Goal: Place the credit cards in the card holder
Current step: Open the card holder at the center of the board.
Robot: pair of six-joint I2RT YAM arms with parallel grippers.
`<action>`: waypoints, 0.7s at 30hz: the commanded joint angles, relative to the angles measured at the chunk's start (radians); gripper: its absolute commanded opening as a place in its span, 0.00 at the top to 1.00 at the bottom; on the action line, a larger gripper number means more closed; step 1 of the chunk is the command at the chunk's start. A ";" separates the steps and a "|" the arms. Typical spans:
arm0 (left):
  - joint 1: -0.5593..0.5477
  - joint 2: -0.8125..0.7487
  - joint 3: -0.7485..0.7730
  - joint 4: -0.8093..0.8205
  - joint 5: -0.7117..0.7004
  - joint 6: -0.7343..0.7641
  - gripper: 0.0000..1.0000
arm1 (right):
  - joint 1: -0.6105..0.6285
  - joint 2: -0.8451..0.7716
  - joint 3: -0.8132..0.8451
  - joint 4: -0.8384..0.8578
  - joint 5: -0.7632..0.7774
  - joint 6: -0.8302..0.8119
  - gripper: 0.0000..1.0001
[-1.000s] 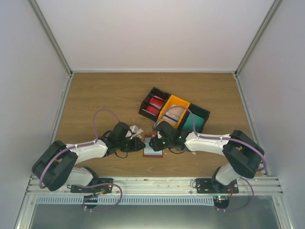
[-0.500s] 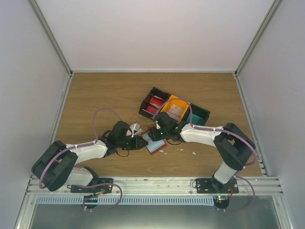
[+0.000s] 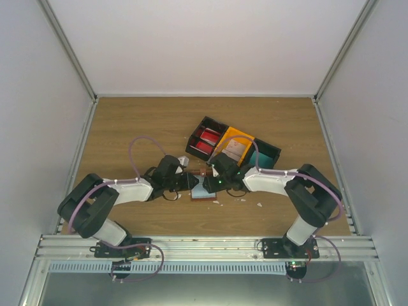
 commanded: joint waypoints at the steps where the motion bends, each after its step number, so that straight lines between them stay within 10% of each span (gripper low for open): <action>1: 0.006 0.062 0.061 0.022 -0.053 0.023 0.78 | -0.006 -0.051 -0.085 -0.041 -0.059 0.038 0.55; 21: 0.006 0.182 0.173 -0.148 0.184 0.083 0.76 | 0.051 -0.220 -0.138 0.128 -0.230 0.169 0.55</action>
